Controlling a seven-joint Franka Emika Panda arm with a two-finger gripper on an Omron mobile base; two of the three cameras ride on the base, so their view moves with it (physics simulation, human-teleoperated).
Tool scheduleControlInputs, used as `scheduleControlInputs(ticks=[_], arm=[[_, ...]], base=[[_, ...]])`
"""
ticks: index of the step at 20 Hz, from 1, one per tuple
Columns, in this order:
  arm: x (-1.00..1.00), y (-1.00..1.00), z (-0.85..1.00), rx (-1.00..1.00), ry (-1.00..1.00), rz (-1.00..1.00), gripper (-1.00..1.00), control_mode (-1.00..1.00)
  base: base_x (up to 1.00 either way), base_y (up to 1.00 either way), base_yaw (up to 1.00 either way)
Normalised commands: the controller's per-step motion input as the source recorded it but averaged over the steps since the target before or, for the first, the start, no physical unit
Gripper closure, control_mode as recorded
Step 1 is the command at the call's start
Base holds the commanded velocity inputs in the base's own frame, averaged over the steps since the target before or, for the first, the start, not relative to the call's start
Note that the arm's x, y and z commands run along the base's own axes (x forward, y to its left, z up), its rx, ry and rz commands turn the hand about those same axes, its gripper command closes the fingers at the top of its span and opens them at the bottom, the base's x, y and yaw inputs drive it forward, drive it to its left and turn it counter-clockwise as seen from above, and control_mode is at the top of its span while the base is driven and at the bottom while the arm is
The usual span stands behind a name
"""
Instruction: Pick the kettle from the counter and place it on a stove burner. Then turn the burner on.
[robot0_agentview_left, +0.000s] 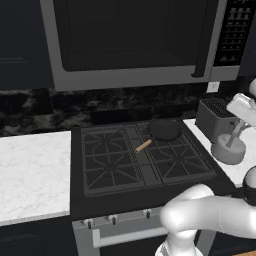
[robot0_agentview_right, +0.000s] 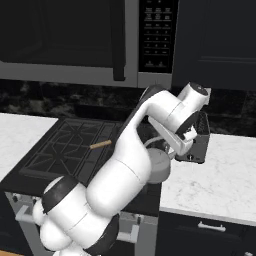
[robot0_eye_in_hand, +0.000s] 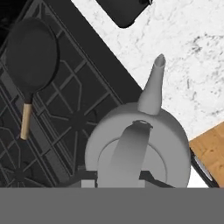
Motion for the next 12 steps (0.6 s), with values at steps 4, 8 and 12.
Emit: scheduleControlInputs(ticks=[4, 8, 12], arm=[[0.06, 1.0, 0.11, 0.02, 0.01, 0.0, 1.0, -1.0], [0.36, 0.73, 0.01, -0.02, 0.01, -0.04, 1.0, -1.0], [0.63, 0.65, 0.0, -0.03, 0.0, -0.09, 1.0, -1.0]], base=[[0.0, 0.0, 0.0], [0.0, 0.0, 0.0], [0.0, 0.0, 0.0]])
